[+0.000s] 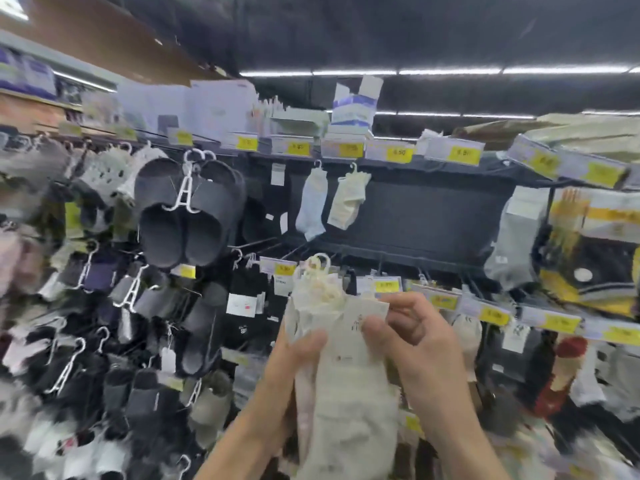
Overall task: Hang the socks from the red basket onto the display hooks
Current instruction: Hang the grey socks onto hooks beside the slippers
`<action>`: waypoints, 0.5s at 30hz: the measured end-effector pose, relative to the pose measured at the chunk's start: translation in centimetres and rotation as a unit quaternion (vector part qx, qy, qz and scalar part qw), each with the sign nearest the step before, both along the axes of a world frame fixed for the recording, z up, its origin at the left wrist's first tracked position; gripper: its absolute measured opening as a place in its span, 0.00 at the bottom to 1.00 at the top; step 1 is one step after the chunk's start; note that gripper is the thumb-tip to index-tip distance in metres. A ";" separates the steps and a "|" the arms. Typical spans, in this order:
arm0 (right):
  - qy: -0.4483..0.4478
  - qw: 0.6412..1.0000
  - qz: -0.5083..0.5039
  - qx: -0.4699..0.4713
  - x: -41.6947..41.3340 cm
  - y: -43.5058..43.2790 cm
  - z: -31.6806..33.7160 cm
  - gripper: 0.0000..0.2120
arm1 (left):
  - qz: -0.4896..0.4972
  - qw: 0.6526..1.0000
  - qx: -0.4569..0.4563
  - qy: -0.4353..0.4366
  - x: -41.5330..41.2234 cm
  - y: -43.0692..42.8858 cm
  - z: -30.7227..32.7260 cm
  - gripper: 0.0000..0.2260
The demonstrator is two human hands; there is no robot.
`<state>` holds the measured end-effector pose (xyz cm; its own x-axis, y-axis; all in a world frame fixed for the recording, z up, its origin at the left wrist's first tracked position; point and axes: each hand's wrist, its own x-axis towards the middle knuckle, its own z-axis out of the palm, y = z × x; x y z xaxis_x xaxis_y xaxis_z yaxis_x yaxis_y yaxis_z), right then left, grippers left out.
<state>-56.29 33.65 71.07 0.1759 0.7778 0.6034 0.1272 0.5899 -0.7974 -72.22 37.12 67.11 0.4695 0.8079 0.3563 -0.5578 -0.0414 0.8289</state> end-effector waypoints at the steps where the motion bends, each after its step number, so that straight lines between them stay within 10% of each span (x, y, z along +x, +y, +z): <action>1: 0.010 1.000 0.010 0.006 -0.2 1.3 0.3 0.10 | 0.003 1.000 0.002 0.003 -0.3 1.3 0.6 0.42; 10: -0.026 0.999 0.004 0.044 0.0 15.0 2.6 0.14 | 0.017 0.998 0.048 -0.033 -0.4 15.1 4.9 0.23; 15: -0.016 0.999 -0.001 0.029 -0.3 21.5 3.0 0.15 | -0.005 0.999 0.014 -0.034 -0.8 21.9 5.0 0.29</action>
